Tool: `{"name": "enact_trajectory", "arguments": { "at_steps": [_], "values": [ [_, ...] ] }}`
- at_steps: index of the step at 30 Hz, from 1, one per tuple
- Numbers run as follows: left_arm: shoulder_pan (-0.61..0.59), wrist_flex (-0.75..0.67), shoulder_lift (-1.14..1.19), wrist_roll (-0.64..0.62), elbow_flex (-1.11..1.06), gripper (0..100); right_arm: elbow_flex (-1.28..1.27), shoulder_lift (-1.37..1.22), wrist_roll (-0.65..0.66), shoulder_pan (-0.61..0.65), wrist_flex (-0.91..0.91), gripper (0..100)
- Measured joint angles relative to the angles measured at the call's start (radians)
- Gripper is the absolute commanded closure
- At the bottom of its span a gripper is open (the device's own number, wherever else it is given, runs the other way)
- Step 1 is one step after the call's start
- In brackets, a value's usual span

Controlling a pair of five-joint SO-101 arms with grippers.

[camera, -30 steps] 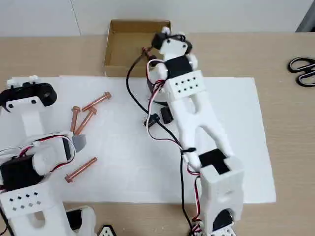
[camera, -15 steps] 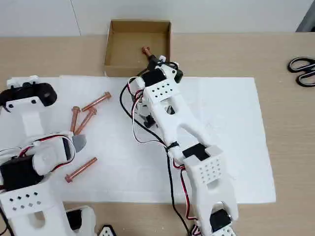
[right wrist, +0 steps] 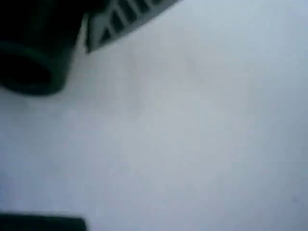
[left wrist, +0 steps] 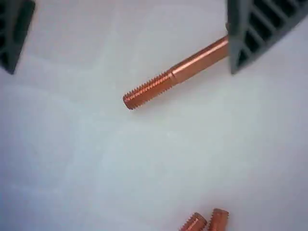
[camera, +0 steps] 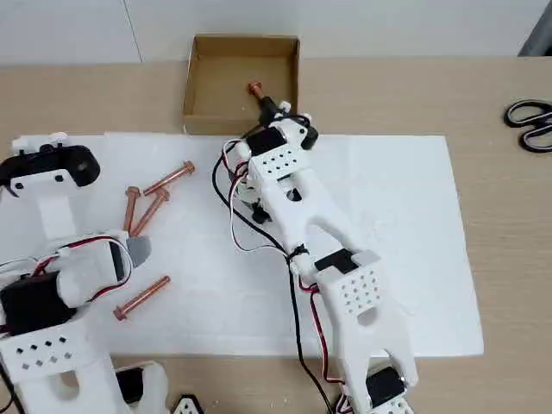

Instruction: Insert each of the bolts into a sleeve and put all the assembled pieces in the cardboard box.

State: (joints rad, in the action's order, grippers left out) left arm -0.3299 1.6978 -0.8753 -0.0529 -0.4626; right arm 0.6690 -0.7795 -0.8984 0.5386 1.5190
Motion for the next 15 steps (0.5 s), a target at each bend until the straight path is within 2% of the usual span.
{"name": "enact_trajectory", "arguments": {
  "at_steps": [3, 15],
  "values": [
    [0.0, 0.0, 0.0, 0.0, 0.0, 73, 0.002, -0.008, 0.0, -0.002, 0.0, 99.2],
    [0.0, 0.0, 0.0, 0.0, 0.0, 73, -0.002, 0.034, 0.014, -0.005, 0.048, 99.5]
  ]
}}
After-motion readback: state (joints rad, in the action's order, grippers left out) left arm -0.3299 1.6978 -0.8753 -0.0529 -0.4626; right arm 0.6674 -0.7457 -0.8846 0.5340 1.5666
